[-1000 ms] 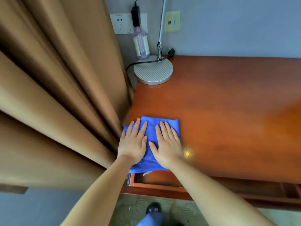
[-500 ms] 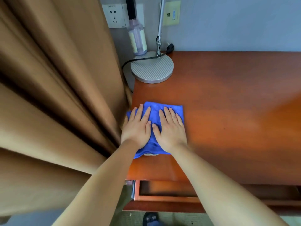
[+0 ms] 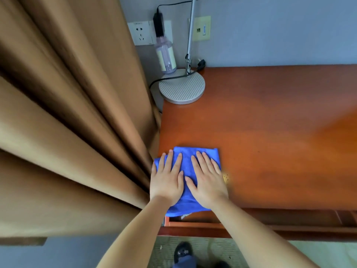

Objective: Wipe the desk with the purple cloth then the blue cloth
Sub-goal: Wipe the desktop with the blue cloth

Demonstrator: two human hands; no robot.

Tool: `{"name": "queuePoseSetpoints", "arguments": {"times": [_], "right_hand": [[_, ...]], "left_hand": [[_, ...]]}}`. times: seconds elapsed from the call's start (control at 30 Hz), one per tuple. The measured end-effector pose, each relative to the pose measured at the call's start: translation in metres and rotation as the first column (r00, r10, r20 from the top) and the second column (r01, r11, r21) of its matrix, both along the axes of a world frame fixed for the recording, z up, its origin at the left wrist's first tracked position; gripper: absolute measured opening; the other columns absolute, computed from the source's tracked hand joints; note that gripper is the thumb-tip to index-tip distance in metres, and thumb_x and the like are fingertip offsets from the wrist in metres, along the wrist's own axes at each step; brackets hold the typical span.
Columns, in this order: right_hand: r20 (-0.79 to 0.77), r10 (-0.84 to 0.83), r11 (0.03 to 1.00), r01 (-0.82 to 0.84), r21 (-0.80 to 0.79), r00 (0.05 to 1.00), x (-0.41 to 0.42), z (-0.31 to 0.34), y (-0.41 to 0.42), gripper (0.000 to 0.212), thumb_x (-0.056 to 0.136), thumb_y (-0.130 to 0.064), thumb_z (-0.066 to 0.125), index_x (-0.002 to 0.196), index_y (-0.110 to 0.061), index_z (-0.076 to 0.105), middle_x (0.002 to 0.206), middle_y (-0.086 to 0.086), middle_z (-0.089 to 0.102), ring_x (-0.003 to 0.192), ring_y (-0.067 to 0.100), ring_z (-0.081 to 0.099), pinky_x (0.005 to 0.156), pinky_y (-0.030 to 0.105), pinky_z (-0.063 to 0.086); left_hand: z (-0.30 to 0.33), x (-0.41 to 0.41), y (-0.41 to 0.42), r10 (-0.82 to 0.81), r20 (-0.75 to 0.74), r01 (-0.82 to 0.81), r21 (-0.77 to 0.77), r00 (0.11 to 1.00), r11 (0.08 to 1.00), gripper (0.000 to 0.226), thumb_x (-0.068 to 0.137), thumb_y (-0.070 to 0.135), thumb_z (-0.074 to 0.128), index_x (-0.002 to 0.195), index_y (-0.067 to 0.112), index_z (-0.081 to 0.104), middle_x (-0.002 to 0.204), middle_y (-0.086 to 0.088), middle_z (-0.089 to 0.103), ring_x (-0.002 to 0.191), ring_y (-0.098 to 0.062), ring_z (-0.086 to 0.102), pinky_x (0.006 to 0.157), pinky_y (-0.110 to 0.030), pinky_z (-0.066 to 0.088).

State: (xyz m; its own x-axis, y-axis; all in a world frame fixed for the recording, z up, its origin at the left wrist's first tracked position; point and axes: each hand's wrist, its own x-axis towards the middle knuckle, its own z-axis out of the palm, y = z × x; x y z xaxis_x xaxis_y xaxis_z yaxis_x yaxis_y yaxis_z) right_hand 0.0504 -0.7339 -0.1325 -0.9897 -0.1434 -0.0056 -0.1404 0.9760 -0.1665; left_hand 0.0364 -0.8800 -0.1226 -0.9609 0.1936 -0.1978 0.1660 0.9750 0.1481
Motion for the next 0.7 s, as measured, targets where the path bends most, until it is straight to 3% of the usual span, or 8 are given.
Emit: {"name": "queuePoseSetpoints", "arguments": {"times": [0.23, 0.33, 0.4, 0.57, 0.7], "right_hand": [[-0.066, -0.050, 0.999, 0.050, -0.010, 0.997, -0.044, -0.001, -0.004, 0.063, 0.090, -0.047, 0.034, 0.132, -0.006, 0.056, 0.140, 0.013, 0.051, 0.132, 0.027, 0.047, 0.110, 0.039, 0.022], [-0.062, -0.067, 0.998, 0.067, -0.012, 0.996, -0.066, -0.004, -0.005, 0.064, 0.090, -0.047, 0.031, 0.134, -0.006, 0.054, 0.142, 0.013, 0.049, 0.134, 0.028, 0.044, 0.112, 0.037, 0.019], [-0.045, -0.063, 0.998, 0.063, -0.016, 0.997, -0.075, -0.004, -0.005, 0.069, 0.091, -0.050, 0.024, 0.140, -0.007, 0.047, 0.149, 0.012, 0.041, 0.140, 0.026, 0.035, 0.117, 0.036, 0.015], [-0.017, -0.031, 0.999, 0.031, -0.015, 0.999, -0.076, -0.001, -0.004, 0.079, 0.088, -0.054, 0.010, 0.149, -0.009, 0.032, 0.157, 0.010, 0.025, 0.147, 0.023, 0.018, 0.119, 0.036, 0.006], [0.015, -0.051, 0.999, 0.051, 0.017, 0.999, -0.046, 0.001, -0.006, 0.070, 0.091, -0.051, 0.024, 0.140, -0.006, 0.047, 0.148, 0.012, 0.042, 0.138, 0.026, 0.038, 0.117, 0.036, 0.019]], "left_hand": [[-0.003, -0.047, 0.004, 0.022, -0.034, -0.021, 0.037, 0.999, 0.999, 0.073, 0.084, 0.046, -0.005, 0.154, 0.028, 0.010, 0.162, 0.000, 0.003, 0.148, -0.022, 0.002, 0.118, -0.043, 0.008], [-0.008, -0.070, 0.006, 0.042, -0.040, -0.040, 0.053, 0.998, 0.998, 0.057, 0.099, 0.039, 0.018, 0.154, 0.029, 0.009, 0.162, 0.001, 0.002, 0.148, -0.021, 0.001, 0.118, -0.043, 0.007], [-0.011, -0.080, 0.005, 0.049, -0.046, -0.046, 0.069, 0.998, 0.997, 0.055, 0.101, 0.036, 0.024, 0.154, 0.029, 0.008, 0.162, 0.001, 0.001, 0.148, -0.021, 0.000, 0.118, -0.043, 0.006], [-0.011, -0.078, 0.005, 0.021, -0.040, -0.019, 0.055, 0.999, 0.998, 0.055, 0.102, 0.036, 0.020, 0.154, 0.028, 0.003, 0.162, 0.000, -0.003, 0.148, -0.022, -0.002, 0.119, -0.043, 0.006], [-0.009, -0.051, -0.001, -0.019, -0.042, 0.019, 0.003, 0.999, 1.000, 0.065, 0.092, 0.044, -0.001, 0.154, 0.026, 0.005, 0.162, -0.002, -0.001, 0.148, -0.024, 0.000, 0.118, -0.044, 0.009]]}}
